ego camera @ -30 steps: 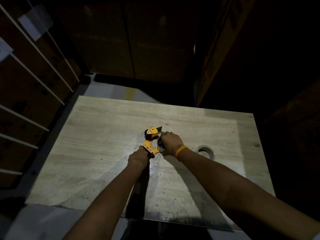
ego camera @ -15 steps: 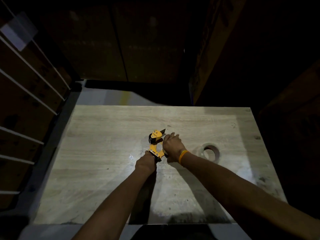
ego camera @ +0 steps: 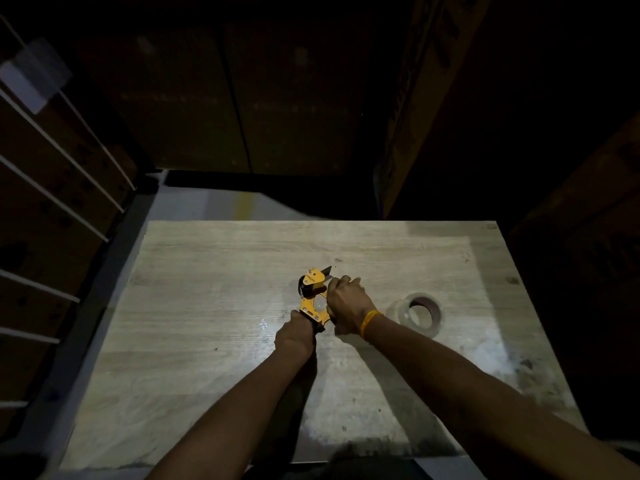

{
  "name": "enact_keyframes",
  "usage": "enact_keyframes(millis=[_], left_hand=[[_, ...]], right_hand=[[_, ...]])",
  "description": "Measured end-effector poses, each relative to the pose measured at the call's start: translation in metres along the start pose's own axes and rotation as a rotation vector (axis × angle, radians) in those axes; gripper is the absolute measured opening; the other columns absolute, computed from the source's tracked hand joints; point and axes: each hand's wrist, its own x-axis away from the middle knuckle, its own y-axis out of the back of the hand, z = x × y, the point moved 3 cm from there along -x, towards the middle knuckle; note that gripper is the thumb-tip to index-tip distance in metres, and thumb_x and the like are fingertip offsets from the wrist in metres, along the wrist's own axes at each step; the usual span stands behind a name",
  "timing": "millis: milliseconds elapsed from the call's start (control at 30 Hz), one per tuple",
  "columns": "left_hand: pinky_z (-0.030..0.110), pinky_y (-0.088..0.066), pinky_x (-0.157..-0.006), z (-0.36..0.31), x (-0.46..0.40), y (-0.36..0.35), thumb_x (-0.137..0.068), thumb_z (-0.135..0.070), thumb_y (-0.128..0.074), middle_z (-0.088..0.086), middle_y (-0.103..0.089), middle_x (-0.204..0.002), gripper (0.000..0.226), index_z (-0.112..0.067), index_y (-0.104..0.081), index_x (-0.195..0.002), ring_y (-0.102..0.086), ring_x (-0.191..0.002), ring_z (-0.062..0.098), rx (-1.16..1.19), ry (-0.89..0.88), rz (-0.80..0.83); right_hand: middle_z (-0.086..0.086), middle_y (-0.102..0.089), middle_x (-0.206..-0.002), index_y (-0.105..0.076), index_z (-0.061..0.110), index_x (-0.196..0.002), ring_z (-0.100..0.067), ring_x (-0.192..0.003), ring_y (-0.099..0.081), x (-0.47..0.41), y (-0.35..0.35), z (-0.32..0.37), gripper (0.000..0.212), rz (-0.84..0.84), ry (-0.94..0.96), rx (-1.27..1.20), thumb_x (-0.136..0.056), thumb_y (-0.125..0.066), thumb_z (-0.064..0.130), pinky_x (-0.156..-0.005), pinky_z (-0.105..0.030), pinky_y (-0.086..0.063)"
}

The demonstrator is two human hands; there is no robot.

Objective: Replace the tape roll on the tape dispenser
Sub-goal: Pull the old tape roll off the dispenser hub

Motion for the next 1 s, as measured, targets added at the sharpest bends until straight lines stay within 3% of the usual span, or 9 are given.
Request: enact_keyframes(millis=[100, 233, 300, 400, 500, 600, 733, 800, 1000], left_hand=[[0.042, -0.053, -0.088, 0.001, -0.001, 0.000, -0.092, -0.028, -0.063, 0.012, -0.066, -0.123, 0.047, -0.008, -0.044, -0.131, -0.068, -0.111, 0.033, -0.025, -0.012, 0.006], [0.042, -0.055, -0.086, 0.008, -0.014, -0.007, -0.083, -0.034, -0.063, 0.012, -0.061, -0.125, 0.058, -0.013, -0.051, -0.136, -0.068, -0.109, 0.034, -0.065, -0.058, 0.035], [0.043, -0.057, -0.090, 0.016, -0.035, -0.018, -0.075, -0.039, -0.062, 0.011, -0.059, -0.128, 0.071, -0.017, -0.051, -0.141, -0.068, -0.111, 0.034, -0.055, -0.067, 0.079], [0.046, -0.055, -0.095, 0.015, -0.032, -0.013, -0.080, -0.037, -0.068, 0.014, -0.059, -0.135, 0.074, -0.011, -0.044, -0.146, -0.065, -0.117, 0.035, -0.048, -0.076, 0.136], [0.037, -0.053, -0.088, 0.007, -0.006, 0.004, -0.090, -0.025, -0.064, 0.016, -0.064, -0.131, 0.056, -0.004, -0.046, -0.139, -0.067, -0.113, 0.034, -0.041, -0.092, 0.042], [0.038, -0.053, -0.089, 0.005, 0.001, 0.005, -0.093, -0.022, -0.061, 0.015, -0.065, -0.130, 0.053, -0.003, -0.047, -0.141, -0.067, -0.114, 0.034, -0.082, -0.103, 0.000], [0.039, -0.052, -0.091, 0.005, -0.001, 0.005, -0.093, -0.022, -0.063, 0.017, -0.065, -0.130, 0.057, -0.001, -0.046, -0.142, -0.066, -0.115, 0.035, -0.074, -0.104, 0.011], [0.041, -0.053, -0.096, 0.005, -0.005, 0.005, -0.092, -0.024, -0.065, 0.018, -0.061, -0.137, 0.065, -0.001, -0.040, -0.147, -0.064, -0.121, 0.036, -0.062, -0.087, 0.052], [0.044, -0.052, -0.096, 0.007, -0.008, 0.003, -0.090, -0.030, -0.066, 0.015, -0.054, -0.142, 0.068, -0.006, -0.039, -0.148, -0.063, -0.122, 0.036, -0.071, -0.081, 0.091]], right_hand=[[-0.030, -0.063, -0.118, -0.038, -0.008, -0.140, -0.045, -0.103, -0.065, 0.003, 0.001, -0.006, 0.113, -0.029, 0.006, -0.125, -0.059, -0.096, 0.045, -0.088, -0.051, -0.058], [-0.017, -0.064, -0.124, -0.042, 0.001, -0.142, -0.036, -0.114, -0.064, 0.005, -0.002, -0.040, 0.097, -0.115, -0.127, -0.698, -0.069, -0.092, 0.042, -0.090, -0.044, -0.058], [-0.009, -0.061, -0.112, -0.056, 0.004, -0.128, -0.029, -0.106, -0.061, 0.003, -0.022, -0.056, 0.090, -0.071, -0.297, -0.977, -0.061, -0.096, 0.048, -0.090, -0.043, -0.056], [-0.015, -0.059, -0.077, -0.070, 0.008, -0.081, -0.028, -0.078, -0.060, 0.001, -0.068, -0.069, 0.051, -0.013, -0.516, -1.300, -0.068, -0.092, 0.051, -0.071, -0.044, -0.051], [-0.019, -0.068, -0.085, -0.070, 0.005, -0.083, -0.028, -0.076, -0.066, 0.015, -0.070, -0.065, 0.030, 0.059, -0.585, -1.549, -0.092, -0.076, 0.034, -0.075, -0.039, -0.059], [-0.021, -0.070, -0.075, -0.069, 0.003, -0.071, -0.028, -0.063, -0.065, 0.016, -0.062, -0.063, 0.032, 0.027, -0.654, -1.566, -0.093, -0.074, 0.024, -0.060, -0.027, -0.056], [-0.035, -0.075, -0.085, -0.074, -0.016, -0.083, -0.038, -0.068, -0.073, 0.006, -0.065, -0.064, 0.039, 0.027, -0.702, -1.552, -0.087, -0.081, 0.022, -0.075, -0.057, -0.063], [-0.036, -0.075, -0.084, -0.073, -0.018, -0.085, -0.040, -0.070, -0.075, 0.002, -0.070, -0.065, 0.041, 0.031, -0.695, -1.543, -0.085, -0.083, 0.022, -0.077, -0.062, -0.063], [-0.018, -0.068, -0.071, -0.061, 0.003, -0.058, -0.029, -0.067, -0.065, 0.008, -0.055, -0.056, 0.045, -0.020, -0.678, -1.341, -0.091, -0.077, 0.029, -0.066, -0.040, -0.053]])
